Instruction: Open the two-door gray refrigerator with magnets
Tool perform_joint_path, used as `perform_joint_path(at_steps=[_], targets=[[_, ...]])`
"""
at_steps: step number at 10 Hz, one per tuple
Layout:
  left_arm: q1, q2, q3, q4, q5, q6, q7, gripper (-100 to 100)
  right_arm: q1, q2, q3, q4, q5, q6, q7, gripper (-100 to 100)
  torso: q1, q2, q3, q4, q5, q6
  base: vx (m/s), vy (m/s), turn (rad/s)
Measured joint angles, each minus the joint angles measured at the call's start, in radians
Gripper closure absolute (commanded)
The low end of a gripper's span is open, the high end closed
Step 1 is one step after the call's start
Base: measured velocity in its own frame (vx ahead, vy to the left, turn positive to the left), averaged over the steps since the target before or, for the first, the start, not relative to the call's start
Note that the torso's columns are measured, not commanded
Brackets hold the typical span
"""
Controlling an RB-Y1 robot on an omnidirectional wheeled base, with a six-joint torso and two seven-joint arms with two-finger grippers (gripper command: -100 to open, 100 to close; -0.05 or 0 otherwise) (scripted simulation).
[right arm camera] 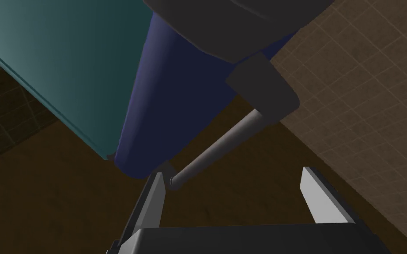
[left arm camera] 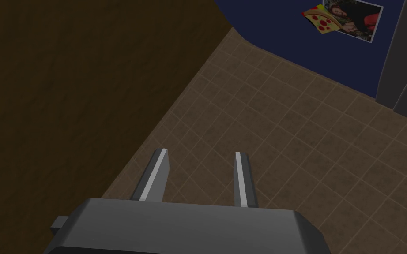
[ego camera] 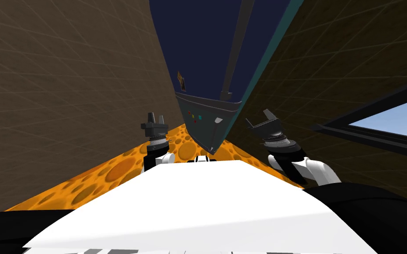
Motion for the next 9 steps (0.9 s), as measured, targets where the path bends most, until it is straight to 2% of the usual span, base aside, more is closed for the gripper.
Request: perform_joint_path(at_steps=[5, 9], targets=[[0.0, 0.0, 0.0, 0.0, 0.0, 0.0, 0.0, 0, 0.013, -0.089, -0.131, -0.013, 0.115, -0.025, 0.119, -100, 0.001, 0.001, 0.0, 0.0, 0.0, 0.0, 0.144, 0.094, -0.082], [0.0, 0.0, 0.0, 0.0, 0.0, 0.0, 0.0, 0, 0.02, -0.147, -0.212, -0.055, 0.196, -0.039, 0.199, -100, 0.0, -0.001, -0.001, 0.0, 0.0, 0.0, 0.105, 0.07, -0.061]])
